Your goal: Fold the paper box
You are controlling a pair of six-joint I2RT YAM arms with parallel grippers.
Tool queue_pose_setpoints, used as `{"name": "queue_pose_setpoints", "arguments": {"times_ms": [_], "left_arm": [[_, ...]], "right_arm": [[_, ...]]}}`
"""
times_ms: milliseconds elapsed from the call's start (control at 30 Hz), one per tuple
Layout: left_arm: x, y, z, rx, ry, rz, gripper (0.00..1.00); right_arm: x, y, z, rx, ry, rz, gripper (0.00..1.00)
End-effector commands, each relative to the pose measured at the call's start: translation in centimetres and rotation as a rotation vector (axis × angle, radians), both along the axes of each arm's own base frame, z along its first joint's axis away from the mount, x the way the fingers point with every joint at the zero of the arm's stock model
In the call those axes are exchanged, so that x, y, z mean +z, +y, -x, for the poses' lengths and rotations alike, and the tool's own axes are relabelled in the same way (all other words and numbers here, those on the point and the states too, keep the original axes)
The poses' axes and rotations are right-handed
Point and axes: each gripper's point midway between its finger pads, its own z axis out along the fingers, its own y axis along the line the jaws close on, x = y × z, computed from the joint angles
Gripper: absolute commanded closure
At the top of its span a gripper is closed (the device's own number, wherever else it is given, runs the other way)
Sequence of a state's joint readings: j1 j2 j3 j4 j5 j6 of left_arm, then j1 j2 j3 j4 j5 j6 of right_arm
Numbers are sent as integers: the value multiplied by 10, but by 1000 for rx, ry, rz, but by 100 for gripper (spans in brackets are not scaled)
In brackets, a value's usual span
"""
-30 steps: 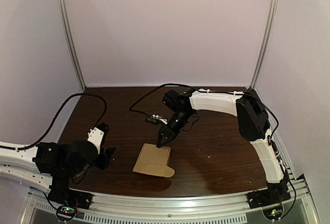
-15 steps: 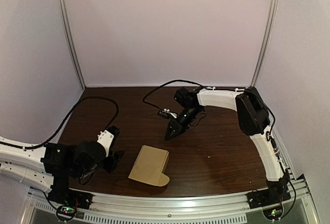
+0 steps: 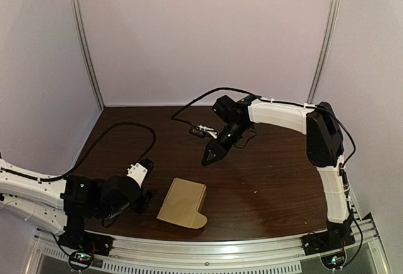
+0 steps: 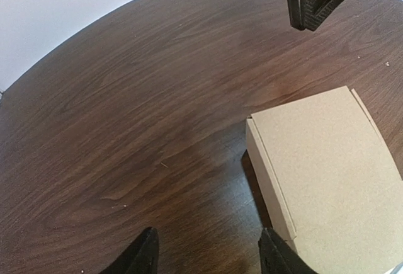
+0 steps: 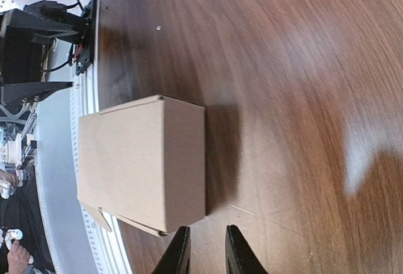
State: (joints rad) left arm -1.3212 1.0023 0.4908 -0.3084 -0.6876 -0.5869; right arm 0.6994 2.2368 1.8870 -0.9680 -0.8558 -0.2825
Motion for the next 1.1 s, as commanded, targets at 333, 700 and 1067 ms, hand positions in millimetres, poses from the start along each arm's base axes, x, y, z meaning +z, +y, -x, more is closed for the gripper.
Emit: {"name": "queue_pose_setpoints", "arguments": {"times_ms": [333, 700, 1067], "left_arm": [[18, 17, -6, 114, -21, 81, 43], [24, 37, -6, 155, -48, 112, 42], [11, 27, -2, 113, -8, 88, 39]], "right_arm": [[-5, 40, 71, 231, -46, 9, 83], [-33, 35, 64, 198, -10, 83, 85], [-37, 16, 31, 97, 63, 72, 85]]}}
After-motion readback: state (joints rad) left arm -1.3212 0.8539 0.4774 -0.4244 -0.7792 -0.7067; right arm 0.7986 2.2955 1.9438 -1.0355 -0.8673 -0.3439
